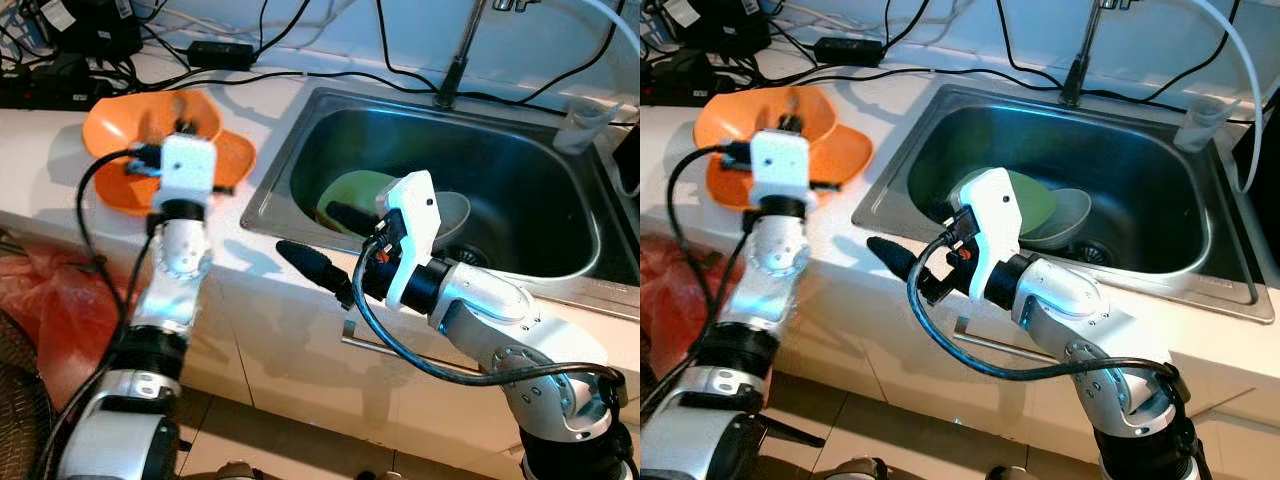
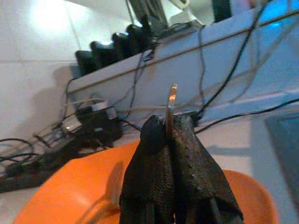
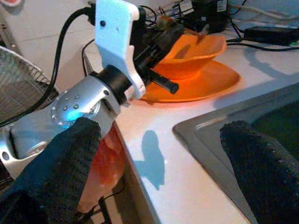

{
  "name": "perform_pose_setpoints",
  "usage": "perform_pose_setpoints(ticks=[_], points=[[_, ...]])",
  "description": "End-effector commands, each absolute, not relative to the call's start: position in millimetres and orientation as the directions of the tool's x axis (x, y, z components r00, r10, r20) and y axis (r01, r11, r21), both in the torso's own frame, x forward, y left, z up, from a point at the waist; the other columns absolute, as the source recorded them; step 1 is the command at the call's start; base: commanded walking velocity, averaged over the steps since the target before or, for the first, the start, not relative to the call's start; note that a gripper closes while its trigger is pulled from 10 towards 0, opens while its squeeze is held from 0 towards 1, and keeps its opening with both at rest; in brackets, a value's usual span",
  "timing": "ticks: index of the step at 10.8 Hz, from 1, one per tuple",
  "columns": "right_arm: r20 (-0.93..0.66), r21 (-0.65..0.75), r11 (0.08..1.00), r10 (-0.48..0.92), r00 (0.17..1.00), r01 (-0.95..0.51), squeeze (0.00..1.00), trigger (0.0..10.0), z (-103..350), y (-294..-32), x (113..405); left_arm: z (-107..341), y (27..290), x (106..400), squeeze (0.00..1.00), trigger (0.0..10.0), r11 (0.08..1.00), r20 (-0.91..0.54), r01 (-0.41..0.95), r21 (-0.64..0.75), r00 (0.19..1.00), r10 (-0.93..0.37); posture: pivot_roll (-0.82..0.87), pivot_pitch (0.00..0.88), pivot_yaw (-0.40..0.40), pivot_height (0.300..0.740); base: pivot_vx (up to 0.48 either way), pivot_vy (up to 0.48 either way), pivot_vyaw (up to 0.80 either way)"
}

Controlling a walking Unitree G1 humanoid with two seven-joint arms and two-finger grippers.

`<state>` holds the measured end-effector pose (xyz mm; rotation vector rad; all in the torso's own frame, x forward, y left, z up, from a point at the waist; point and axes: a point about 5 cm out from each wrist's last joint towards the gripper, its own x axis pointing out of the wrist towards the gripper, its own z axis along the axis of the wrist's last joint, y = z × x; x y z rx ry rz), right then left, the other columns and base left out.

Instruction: Kitchen organization

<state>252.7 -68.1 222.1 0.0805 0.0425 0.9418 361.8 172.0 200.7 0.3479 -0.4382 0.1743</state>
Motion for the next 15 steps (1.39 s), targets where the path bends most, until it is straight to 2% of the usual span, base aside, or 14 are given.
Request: perform_pose_setpoints(ticks=[1,6,10,13,15], points=[[0.005,0.084,0.577,0.815,0.58,-0.812,0.0,10.0,223.3,-68.8,253.3,208.0,164.4,362.1,0.0,0.0,0.935,0.462,-0.206,0.289,0.885,0.052,-0.05,0.063,-0.018,0.74,0.0,0.0,0.0],[0.023,0.07,0.614,0.787,0.617,-0.786,0.0,10.0,225.4,-72.3,258.3,220.9,147.5,361.3,0.0,0.0,0.94,0.499,-0.138,0.311,0.866,-0.038,-0.05,0.05,-0.004,0.74,0.0,0.0,0.0],[0.029,-0.011,0.698,0.716,0.698,-0.716,0.0,10.0,234.7,-86.6,263.6,205.3,104.4,364.8,0.0,0.0,0.958,0.397,0.157,0.238,0.885,-0.244,-0.09,0.041,0.026,0.74,0.0,0.0,0.0],[-0.022,-0.059,0.769,0.637,0.771,-0.637,0.0,10.0,233.0,-102.1,265.1,194.3,84.6,367.9,0.0,0.0,0.943,0.328,0.274,0.188,0.888,-0.323,-0.11,0.047,0.038,0.74,0.0,0.0,0.0],[-0.081,-0.105,0.843,0.521,0.85,-0.527,0.0,10.0,227.9,-118.4,271.8,187.2,72.4,368.3,0.0,0.0,0.923,0.289,0.355,0.15,0.877,-0.384,-0.13,0.056,0.057,0.74,0.0,0.0,0.0]])
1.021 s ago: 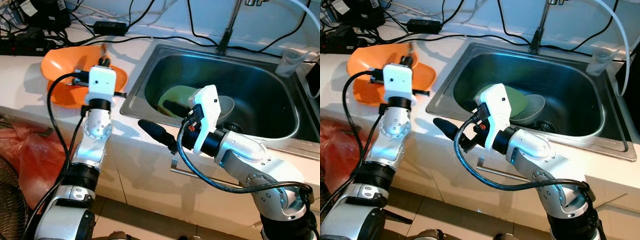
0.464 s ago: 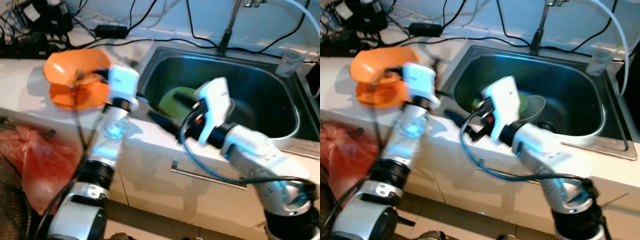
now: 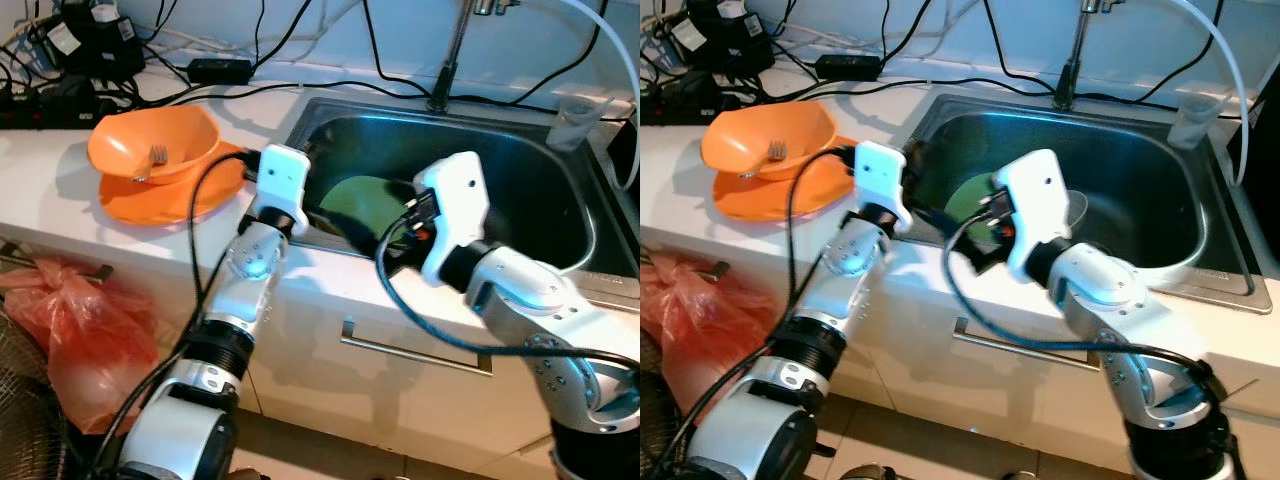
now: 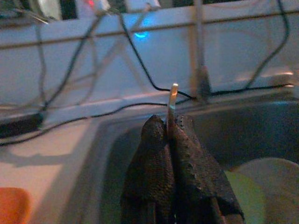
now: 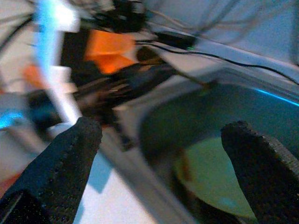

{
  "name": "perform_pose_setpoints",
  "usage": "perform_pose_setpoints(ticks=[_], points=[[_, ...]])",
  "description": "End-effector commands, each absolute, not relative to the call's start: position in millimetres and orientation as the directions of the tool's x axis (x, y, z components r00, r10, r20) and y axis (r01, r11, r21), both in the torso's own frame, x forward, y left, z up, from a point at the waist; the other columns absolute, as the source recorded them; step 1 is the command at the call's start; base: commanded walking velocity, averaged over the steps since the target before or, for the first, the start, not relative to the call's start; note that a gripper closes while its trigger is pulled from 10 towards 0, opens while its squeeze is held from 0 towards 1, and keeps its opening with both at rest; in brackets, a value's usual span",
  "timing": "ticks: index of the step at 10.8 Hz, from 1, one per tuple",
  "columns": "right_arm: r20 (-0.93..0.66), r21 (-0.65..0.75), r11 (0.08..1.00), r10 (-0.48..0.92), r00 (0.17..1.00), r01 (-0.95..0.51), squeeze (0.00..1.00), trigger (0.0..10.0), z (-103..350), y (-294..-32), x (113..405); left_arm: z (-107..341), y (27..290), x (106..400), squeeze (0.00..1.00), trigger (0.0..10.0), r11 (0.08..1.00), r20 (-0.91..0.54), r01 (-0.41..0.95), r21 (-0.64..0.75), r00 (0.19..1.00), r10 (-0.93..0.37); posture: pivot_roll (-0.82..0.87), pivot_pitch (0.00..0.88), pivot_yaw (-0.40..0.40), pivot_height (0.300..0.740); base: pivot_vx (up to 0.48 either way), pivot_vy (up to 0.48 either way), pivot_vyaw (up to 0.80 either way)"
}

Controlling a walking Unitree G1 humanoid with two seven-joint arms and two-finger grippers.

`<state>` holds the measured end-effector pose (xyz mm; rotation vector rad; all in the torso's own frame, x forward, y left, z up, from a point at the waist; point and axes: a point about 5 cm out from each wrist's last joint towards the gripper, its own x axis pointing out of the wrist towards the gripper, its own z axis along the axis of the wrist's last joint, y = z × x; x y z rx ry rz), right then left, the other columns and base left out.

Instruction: Kitchen organization

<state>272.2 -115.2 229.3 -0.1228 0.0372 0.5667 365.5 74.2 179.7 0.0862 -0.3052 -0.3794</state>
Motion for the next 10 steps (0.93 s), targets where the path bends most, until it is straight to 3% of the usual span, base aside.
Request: perform_pose_setpoints(ticks=[1,4,10], points=[[-0.087,-0.11,0.873,0.469,0.879,-0.476,0.0,10.0,227.8,-125.7,274.9,186.1,71.0,367.7,0.0,0.0,0.913,0.283,0.381,0.144,0.868,-0.407,-0.13,0.06,0.067,0.74,0.0,0.0,0.0],[-0.1,-0.114,0.909,0.39,0.915,-0.4,0.0,10.0,223.1,-133.7,273.7,180.0,63.0,368.7,0.0,0.0,0.893,0.243,0.427,0.141,0.86,-0.449,-0.14,0.076,0.099,0.74,0.0,0.0,0.0],[-0.261,-0.058,0.901,0.403,0.877,-0.431,0.0,10.0,200.4,-132.0,267.6,165.4,33.1,367.9,0.0,0.0,0.842,0.146,0.535,0.061,0.83,-0.538,-0.16,0.081,0.088,0.74,0.0,0.0,0.0]])
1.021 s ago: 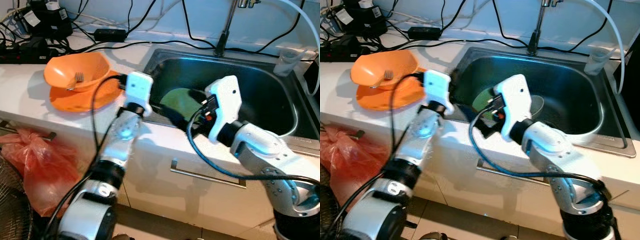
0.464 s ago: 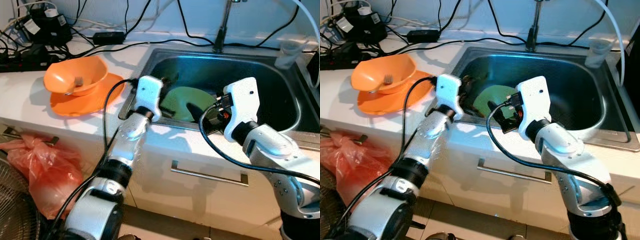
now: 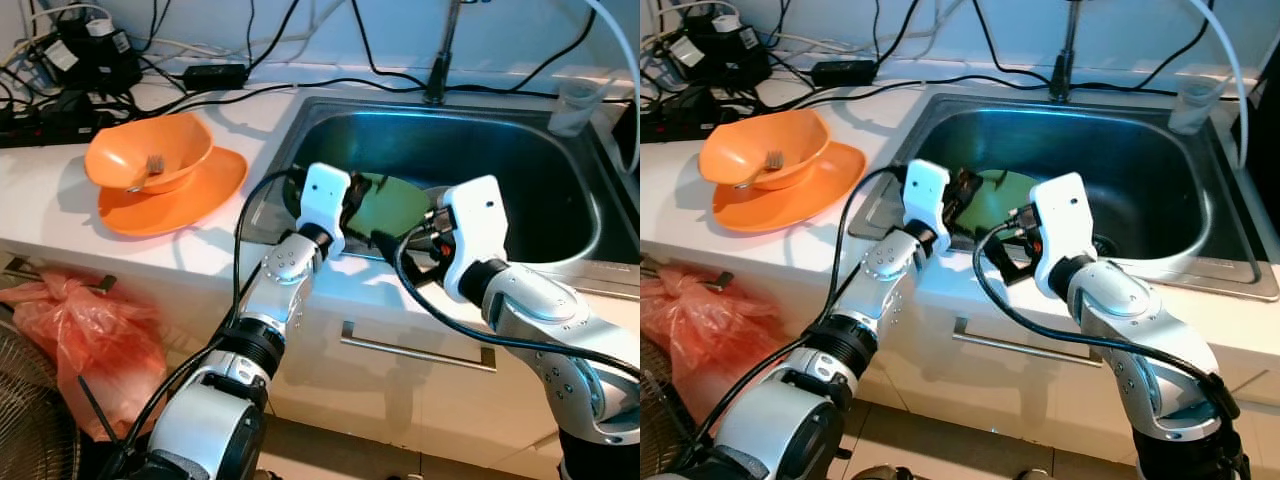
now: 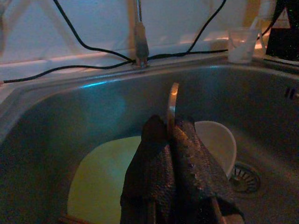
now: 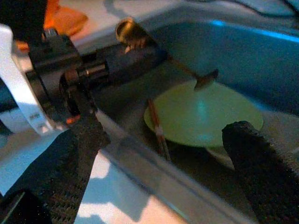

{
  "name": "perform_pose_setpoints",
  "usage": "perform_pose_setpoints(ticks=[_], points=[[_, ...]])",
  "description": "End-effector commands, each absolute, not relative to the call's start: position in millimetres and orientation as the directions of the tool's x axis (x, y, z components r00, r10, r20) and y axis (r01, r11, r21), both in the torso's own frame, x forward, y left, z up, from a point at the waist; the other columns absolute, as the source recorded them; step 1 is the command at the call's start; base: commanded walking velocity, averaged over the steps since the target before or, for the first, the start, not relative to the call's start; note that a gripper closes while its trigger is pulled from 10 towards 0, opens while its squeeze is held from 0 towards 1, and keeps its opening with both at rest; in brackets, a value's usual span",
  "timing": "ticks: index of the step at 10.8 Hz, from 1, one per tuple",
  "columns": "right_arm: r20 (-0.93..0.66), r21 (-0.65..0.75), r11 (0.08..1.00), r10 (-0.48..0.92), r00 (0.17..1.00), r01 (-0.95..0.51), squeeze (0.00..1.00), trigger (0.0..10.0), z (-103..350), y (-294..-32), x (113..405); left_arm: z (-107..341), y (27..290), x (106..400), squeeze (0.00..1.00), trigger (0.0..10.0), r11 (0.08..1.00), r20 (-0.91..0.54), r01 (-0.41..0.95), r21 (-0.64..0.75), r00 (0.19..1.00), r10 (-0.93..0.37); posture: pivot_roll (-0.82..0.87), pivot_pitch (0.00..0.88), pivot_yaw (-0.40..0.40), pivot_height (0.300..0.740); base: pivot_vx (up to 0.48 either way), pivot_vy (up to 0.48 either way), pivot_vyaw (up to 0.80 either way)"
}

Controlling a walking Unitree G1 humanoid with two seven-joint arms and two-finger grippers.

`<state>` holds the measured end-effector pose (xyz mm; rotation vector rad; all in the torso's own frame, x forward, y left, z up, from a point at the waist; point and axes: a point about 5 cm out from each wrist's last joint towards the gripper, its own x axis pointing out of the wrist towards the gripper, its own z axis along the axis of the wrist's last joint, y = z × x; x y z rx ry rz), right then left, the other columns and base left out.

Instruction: Kitchen organization

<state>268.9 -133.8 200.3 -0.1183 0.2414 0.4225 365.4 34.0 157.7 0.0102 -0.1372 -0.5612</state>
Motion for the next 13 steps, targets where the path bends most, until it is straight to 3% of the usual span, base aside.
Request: perform_pose_setpoints(ticks=[1,4,5,6,13], points=[[-0.283,-0.056,0.905,0.391,0.876,-0.422,0.0,10.0,197.4,-134.9,267.0,164.9,32.7,368.1,0.0,0.0,0.84,0.141,0.538,0.066,0.829,-0.541,-0.16,0.082,0.088,0.74,0.0,0.0,0.0],[-0.3,-0.047,0.908,0.385,0.873,-0.417,0.0,10.0,196.1,-135.6,265.4,159.2,32.6,367.7,0.0,0.0,0.836,0.119,0.545,0.066,0.828,-0.548,-0.17,0.084,0.084,0.74,0.0,0.0,0.0],[-0.303,-0.047,0.908,0.384,0.872,-0.416,0.0,10.0,196.3,-136.2,265.3,159.3,31.8,367.7,0.96,4.5,0.835,0.121,0.546,0.059,0.827,-0.549,-0.17,0.084,0.081,0.74,0.0,0.0,0.0],[-0.305,-0.049,0.908,0.382,0.872,-0.415,0.0,10.0,196.5,-136.8,265.4,159.4,31.5,367.8,1.0,10.0,0.837,0.124,0.545,0.05,0.828,-0.546,-0.17,0.083,0.08,0.74,0.0,0.0,0.0],[-0.305,-0.056,0.902,0.392,0.868,-0.428,0.0,10.0,198.3,-136.9,268.4,164.4,40.7,373.0,1.0,10.0,0.877,0.148,0.475,0.071,0.865,-0.48,-0.16,0.07,0.062,0.74,0.0,0.0,0.0]])
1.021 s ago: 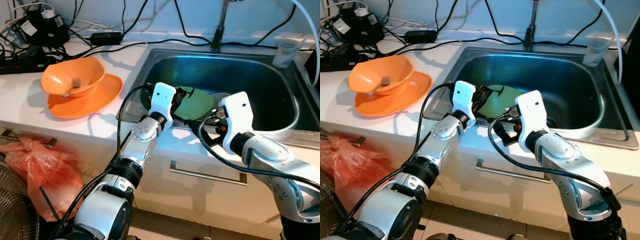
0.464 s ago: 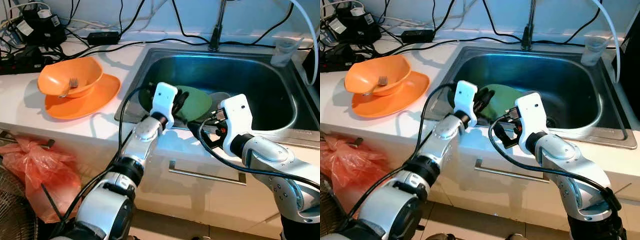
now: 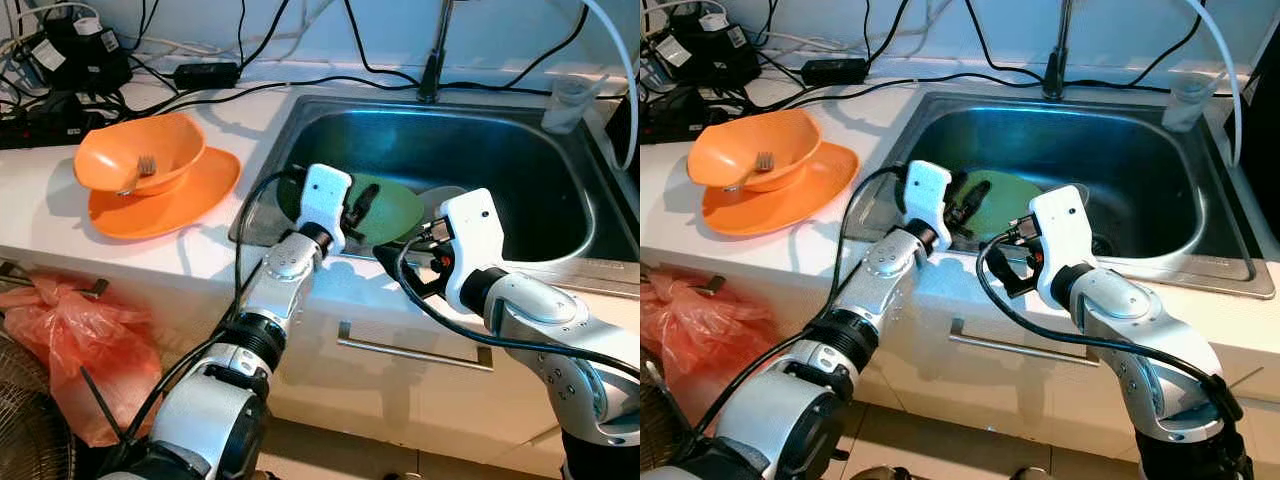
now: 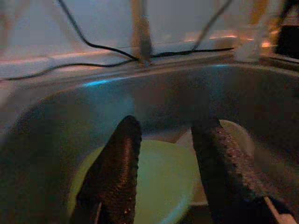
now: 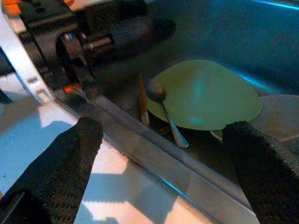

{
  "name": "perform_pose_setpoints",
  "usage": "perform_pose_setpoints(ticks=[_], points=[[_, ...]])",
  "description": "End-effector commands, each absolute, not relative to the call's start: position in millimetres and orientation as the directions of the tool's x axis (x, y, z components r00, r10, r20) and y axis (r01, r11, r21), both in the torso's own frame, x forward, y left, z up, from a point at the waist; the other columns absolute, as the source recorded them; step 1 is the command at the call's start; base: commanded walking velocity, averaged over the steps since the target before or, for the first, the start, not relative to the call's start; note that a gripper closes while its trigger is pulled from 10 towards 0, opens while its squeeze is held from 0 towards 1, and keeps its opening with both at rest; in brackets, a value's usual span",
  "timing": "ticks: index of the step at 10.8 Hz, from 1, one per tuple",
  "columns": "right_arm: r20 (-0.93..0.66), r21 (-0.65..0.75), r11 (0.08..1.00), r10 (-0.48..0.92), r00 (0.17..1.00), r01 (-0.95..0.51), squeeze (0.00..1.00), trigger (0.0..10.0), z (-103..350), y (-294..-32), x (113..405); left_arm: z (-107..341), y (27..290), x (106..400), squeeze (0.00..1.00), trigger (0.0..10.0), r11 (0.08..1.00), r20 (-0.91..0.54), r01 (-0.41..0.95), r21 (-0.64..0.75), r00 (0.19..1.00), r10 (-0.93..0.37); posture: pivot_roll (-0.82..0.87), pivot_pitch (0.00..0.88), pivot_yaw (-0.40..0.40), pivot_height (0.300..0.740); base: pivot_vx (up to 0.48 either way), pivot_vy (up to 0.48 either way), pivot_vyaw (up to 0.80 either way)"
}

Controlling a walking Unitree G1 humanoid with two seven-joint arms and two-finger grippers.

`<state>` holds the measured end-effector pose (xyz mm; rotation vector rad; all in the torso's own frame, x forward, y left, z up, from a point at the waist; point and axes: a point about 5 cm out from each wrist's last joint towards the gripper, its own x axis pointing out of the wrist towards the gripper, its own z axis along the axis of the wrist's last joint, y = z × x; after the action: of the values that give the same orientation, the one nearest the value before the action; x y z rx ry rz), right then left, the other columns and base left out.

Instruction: Kitchen organization

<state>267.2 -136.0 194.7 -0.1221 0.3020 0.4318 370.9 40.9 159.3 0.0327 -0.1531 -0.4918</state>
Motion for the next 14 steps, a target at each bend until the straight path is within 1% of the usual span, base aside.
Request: perform_pose_setpoints(ticks=[1,2,3,5,6,7,8,9,10,11,13,14], points=[[-0.305,-0.056,0.898,0.4,0.864,-0.436,0.0,10.0,198.3,-135.8,269.1,174.3,52.3,375.9,1.0,10.0,0.915,0.21,0.386,0.119,0.891,-0.403,-0.16,0.065,0.055,0.74,0.0,0.0,0.0],[-0.304,-0.056,0.897,0.403,0.863,-0.439,0.0,10.0,198.4,-135.4,269.8,176.0,56.9,376.8,1.0,10.0,0.926,0.222,0.355,0.127,0.9,-0.375,-0.15,0.064,0.052,0.74,0.0,0.0,0.0],[-0.303,-0.056,0.892,0.412,0.859,-0.448,0.0,10.0,198.8,-134.3,271.3,181.3,67.7,377.1,1.0,10.0,0.942,0.27,0.289,0.17,0.906,-0.327,-0.14,0.054,0.042,0.74,0.0,0.0,0.0],[-0.3,-0.055,0.885,0.428,0.853,-0.463,0.0,10.0,198.4,-131.0,272.5,184.8,78.0,376.3,1.0,10.0,0.953,0.31,0.224,0.205,0.909,-0.28,-0.13,0.035,0.031,0.74,0.0,0.0,0.0],[-0.296,-0.053,0.88,0.438,0.849,-0.472,0.0,10.0,198.2,-129.1,273.9,188.3,85.6,375.9,1.0,10.0,0.96,0.343,0.167,0.224,0.908,-0.238,-0.12,0.034,0.022,0.74,0.0,0.0,0.0],[-0.292,-0.052,0.879,0.441,0.849,-0.474,0.0,10.0,200.3,-129.0,275.8,196.5,90.2,376.3,1.0,10.0,0.962,0.381,0.127,0.243,0.899,-0.215,-0.11,0.061,0.024,0.74,0.0,0.0,0.0],[-0.295,-0.053,0.878,0.441,0.848,-0.475,0.0,10.0,199.1,-129.6,277.0,205.3,96.0,375.0,1.0,10.0,0.959,0.431,0.072,0.274,0.882,-0.189,-0.11,0.06,0.022,0.74,0.0,0.0,0.0],[-0.295,-0.052,0.877,0.443,0.847,-0.477,0.0,10.0,198.4,-128.9,278.0,215.7,103.1,372.3,1.0,10.0,0.952,0.488,0.005,0.305,0.858,-0.161,-0.1,0.057,0.023,0.74,0.0,0.0,0.0],[-0.268,-0.027,0.866,0.476,0.838,-0.5,0.0,10.0,202.1,-125.2,277.5,224.0,113.3,371.0,1.0,10.0,0.942,0.524,-0.084,0.324,0.845,-0.105,-0.09,0.055,0.018,0.74,0.0,0.0,0.0],[-0.248,-0.016,0.828,0.54,0.804,-0.561,0.0,10.0,205.3,-117.7,276.2,230.0,126.3,368.3,1.0,10.0,0.926,0.557,-0.179,0.332,0.83,-0.039,-0.08,0.056,0.013,0.74,0.0,0.0,0.0],[-0.234,-0.01,0.798,0.584,0.777,-0.603,0.0,10.0,206.9,-110.7,275.7,229.3,136.9,362.5,1.0,10.0,0.891,0.575,-0.268,0.366,0.818,0.01,-0.06,0.054,0.005,0.74,0.0,0.0,0.0],[-0.235,-0.004,0.789,0.596,0.768,-0.614,0.0,10.0,205.2,-107.8,276.2,223.7,149.5,358.5,1.0,10.0,0.868,0.564,-0.329,0.373,0.823,0.069,-0.04,0.054,-0.005,0.74,0.0,0.0,0.0]])
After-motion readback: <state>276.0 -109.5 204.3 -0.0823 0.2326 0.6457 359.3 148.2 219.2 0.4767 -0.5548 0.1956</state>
